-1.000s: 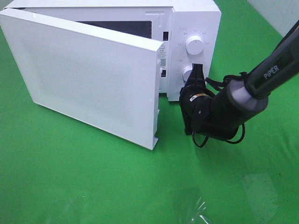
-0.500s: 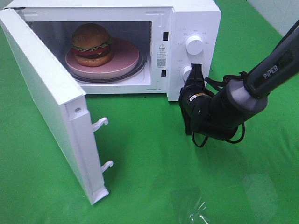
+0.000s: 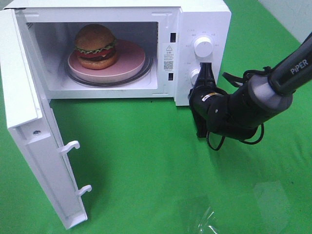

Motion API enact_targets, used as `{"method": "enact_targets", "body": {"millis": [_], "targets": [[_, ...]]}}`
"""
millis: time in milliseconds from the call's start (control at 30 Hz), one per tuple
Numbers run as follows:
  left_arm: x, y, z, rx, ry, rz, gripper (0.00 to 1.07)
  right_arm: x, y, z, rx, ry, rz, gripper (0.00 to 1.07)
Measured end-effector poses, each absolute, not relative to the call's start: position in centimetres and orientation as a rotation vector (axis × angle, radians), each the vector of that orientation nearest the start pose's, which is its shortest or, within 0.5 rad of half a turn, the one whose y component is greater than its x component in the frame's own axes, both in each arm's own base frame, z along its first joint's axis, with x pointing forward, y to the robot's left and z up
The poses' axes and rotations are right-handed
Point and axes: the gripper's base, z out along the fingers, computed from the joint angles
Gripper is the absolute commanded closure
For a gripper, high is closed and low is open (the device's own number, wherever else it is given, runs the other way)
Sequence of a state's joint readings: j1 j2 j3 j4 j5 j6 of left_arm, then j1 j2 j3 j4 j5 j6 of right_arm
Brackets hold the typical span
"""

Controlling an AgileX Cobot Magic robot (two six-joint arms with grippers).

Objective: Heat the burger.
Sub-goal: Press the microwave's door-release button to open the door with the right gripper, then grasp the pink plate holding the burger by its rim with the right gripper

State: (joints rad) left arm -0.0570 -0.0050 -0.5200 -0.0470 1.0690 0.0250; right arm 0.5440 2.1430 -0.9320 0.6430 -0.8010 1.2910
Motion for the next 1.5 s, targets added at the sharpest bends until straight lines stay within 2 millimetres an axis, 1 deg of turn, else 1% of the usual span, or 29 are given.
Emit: {"method": "enact_targets", "body": {"millis": [200, 267, 367, 467, 500, 600, 700, 733, 767, 800, 867, 900, 933, 967, 1000, 1033, 1100, 1133, 1167, 1200, 1233, 1267, 1300, 1333, 1367, 1400, 1433, 1467, 1500], "targets": [[-0.9, -0.3, 28.2, 0.086, 2.026, -0.076, 0.41, 34.1, 16.7, 9.5, 1.439, 1.581, 1.039, 1.07], [-0.9, -0.3, 28.2, 0.086, 2.026, -0.076, 0.41, 33.6, 16.9, 10.7, 1.387, 1.607, 1.069, 1.07], [-0.9, -0.3, 28.2, 0.086, 2.026, -0.076, 0.41, 33.1, 17.0, 11.3, 1.362, 1.632, 1.073, 1.07], [-0.9, -0.3, 28.2, 0.086, 2.026, -0.076, 0.41, 32.1, 16.7, 11.4, 1.357, 1.69, 1.042, 1.07], [-0.9, -0.3, 28.2, 0.086, 2.026, -0.076, 0.41, 31.5, 16.4, 11.5, 1.351, 1.735, 1.015, 1.07], [-0.9, -0.3, 28.2, 0.086, 2.026, -0.076, 0.41, 30.9, 16.2, 11.8, 1.335, 1.77, 0.995, 1.07], [-0.9, -0.3, 28.2, 0.086, 2.026, -0.076, 0.41, 30.2, 16.0, 12.5, 1.288, 1.835, 0.96, 1.07], [-0.9, -0.3, 28.2, 0.086, 2.026, -0.076, 0.41, 29.9, 16.0, 13.0, 1.227, 1.889, 0.931, 1.07], [-0.9, -0.3, 28.2, 0.086, 2.026, -0.076, 0.41, 29.9, 16.0, 13.0, 1.227, 1.889, 0.931, 1.07], [-0.9, -0.3, 28.2, 0.086, 2.026, -0.076, 0.41, 29.6, 16.1, 13.7, 1.157, 1.945, 0.904, 1.07], [-0.9, -0.3, 28.2, 0.086, 2.026, -0.076, 0.41, 29.5, 16.1, 14.0, 1.124, 1.969, 0.89, 1.07], [-0.9, -0.3, 28.2, 0.086, 2.026, -0.076, 0.41, 29.2, 16.2, 14.6, 1.027, 2.025, 0.853, 1.07], [-0.9, -0.3, 28.2, 0.086, 2.026, -0.076, 0.41, 29.2, 16.2, 14.6, 1.027, 2.025, 0.853, 1.07], [-0.9, -0.3, 28.2, 0.086, 2.026, -0.076, 0.41, 28.9, 16.2, 15.2, 0.934, 2.077, 0.821, 1.07], [-0.9, -0.3, 28.2, 0.086, 2.026, -0.076, 0.41, 28.9, 16.2, 15.2, 0.934, 2.077, 0.821, 1.07], [-0.9, -0.3, 28.2, 0.086, 2.026, -0.076, 0.41, 28.6, 16.2, 15.7, 0.828, 2.134, 0.781, 1.07], [-0.9, -0.3, 28.2, 0.086, 2.026, -0.076, 0.41, 28.4, 16.2, 15.9, 0.784, 2.152, 0.769, 1.07], [-0.9, -0.3, 28.2, 0.086, 2.026, -0.076, 0.41, 28.1, 16.3, 16.4, 0.669, 2.195, 0.729, 1.07], [-0.9, -0.3, 28.2, 0.086, 2.026, -0.076, 0.41, 28.1, 16.3, 16.4, 0.669, 2.195, 0.729, 1.07], [-0.9, -0.3, 28.2, 0.086, 2.026, -0.076, 0.41, 27.8, 16.3, 16.7, 0.552, 2.241, 0.687, 1.07], [-0.9, -0.3, 28.2, 0.086, 2.026, -0.076, 0.41, 27.8, 16.3, 16.7, 0.552, 2.241, 0.687, 1.07], [-0.9, -0.3, 28.2, 0.086, 2.026, -0.076, 0.41, 27.5, 16.3, 16.9, 0.459, 2.276, 0.656, 1.07], [-0.9, -0.3, 28.2, 0.086, 2.026, -0.076, 0.41, 27.5, 16.3, 16.9, 0.459, 2.276, 0.656, 1.07], [-0.9, -0.3, 28.2, 0.086, 2.026, -0.076, 0.41, 27.2, 16.4, 17.1, 0.351, 2.31, 0.621, 1.07], [-0.9, -0.3, 28.2, 0.086, 2.026, -0.076, 0.41, 27.0, 16.4, 17.2, 0.299, 2.325, 0.605, 1.07], [-0.9, -0.3, 28.2, 0.086, 2.026, -0.076, 0.41, 27.0, 16.4, 17.2, 0.299, 2.325, 0.605, 1.07], [-0.9, -0.3, 28.2, 0.086, 2.026, -0.076, 0.41, 26.7, 16.4, 17.5, 0.187, 2.345, 0.575, 1.07], [-0.9, -0.3, 28.2, 0.086, 2.026, -0.076, 0.41, 26.7, 16.4, 17.5, 0.187, 2.345, 0.575, 1.07], [-0.9, -0.3, 28.2, 0.086, 2.026, -0.076, 0.41, 26.4, 16.4, 17.7, 0.072, 2.365, 0.547, 1.07]]}}
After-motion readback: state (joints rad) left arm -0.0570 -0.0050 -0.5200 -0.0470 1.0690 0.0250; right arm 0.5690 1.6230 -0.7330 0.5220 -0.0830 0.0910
